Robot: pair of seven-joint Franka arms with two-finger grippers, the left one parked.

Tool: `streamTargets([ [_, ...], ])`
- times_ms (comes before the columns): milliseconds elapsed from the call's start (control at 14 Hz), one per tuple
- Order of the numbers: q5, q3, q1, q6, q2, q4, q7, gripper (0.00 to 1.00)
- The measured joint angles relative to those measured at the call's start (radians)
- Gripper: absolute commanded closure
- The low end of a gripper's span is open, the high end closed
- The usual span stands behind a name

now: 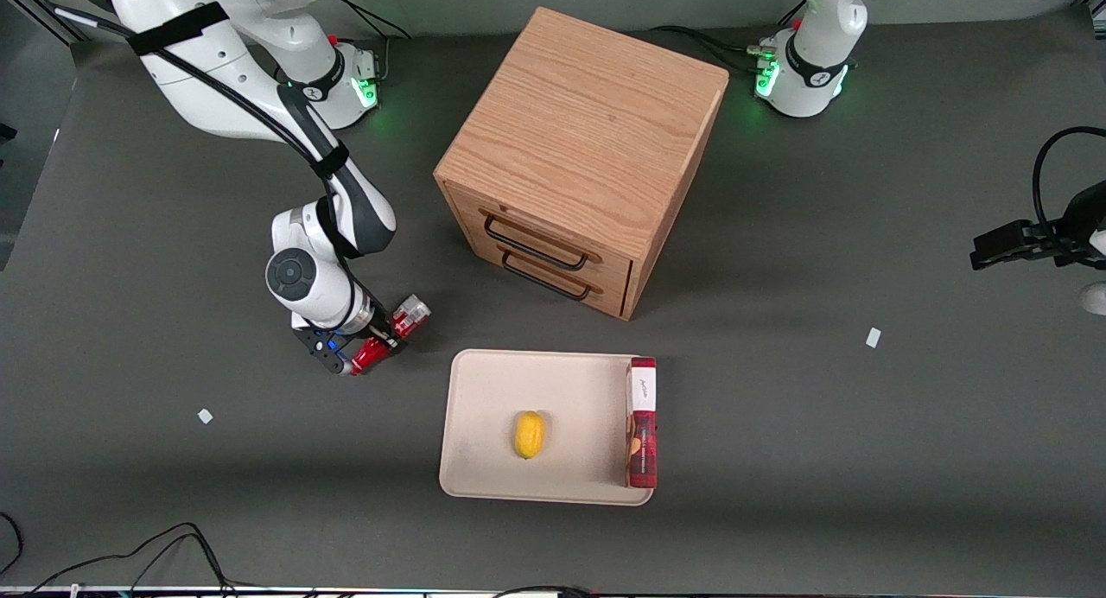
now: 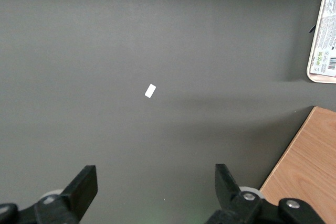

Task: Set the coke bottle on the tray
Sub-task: 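Close the right gripper around the bottle's body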

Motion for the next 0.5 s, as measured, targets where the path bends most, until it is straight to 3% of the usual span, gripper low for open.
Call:
streamTargets([
  [286,0.000,0.000,0.000,-0.005,-0.019,0.015,-0.003,1.00],
  [500,-0.001,-0.001,-0.006,-0.124,-0.078,0.072,-0.051,1.00],
])
